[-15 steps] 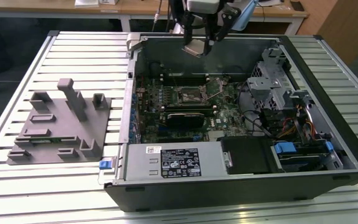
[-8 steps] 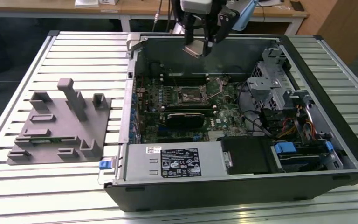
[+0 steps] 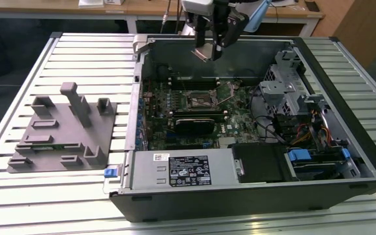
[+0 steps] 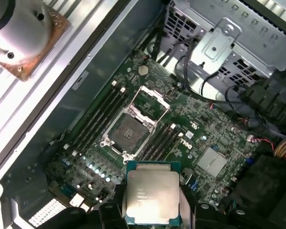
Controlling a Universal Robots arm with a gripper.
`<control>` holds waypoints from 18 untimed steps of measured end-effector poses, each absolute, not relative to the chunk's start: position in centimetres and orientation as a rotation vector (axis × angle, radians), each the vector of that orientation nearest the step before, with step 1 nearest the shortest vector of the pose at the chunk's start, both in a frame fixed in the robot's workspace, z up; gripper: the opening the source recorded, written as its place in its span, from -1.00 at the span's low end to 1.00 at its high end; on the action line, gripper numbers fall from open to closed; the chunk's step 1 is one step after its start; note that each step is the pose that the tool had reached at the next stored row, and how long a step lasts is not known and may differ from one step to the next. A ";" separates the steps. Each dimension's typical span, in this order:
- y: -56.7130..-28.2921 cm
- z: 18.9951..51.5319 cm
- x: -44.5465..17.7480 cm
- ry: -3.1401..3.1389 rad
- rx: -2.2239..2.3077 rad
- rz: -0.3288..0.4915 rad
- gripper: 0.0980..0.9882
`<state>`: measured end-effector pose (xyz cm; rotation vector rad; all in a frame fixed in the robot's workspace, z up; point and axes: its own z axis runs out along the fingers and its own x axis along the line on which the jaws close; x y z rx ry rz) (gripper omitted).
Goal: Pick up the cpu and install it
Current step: 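Place the cpu into insertion slot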
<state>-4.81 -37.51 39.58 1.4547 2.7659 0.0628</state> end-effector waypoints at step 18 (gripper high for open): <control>-37.4 39.1 -4.8 2.544 1.807 0.059 -0.03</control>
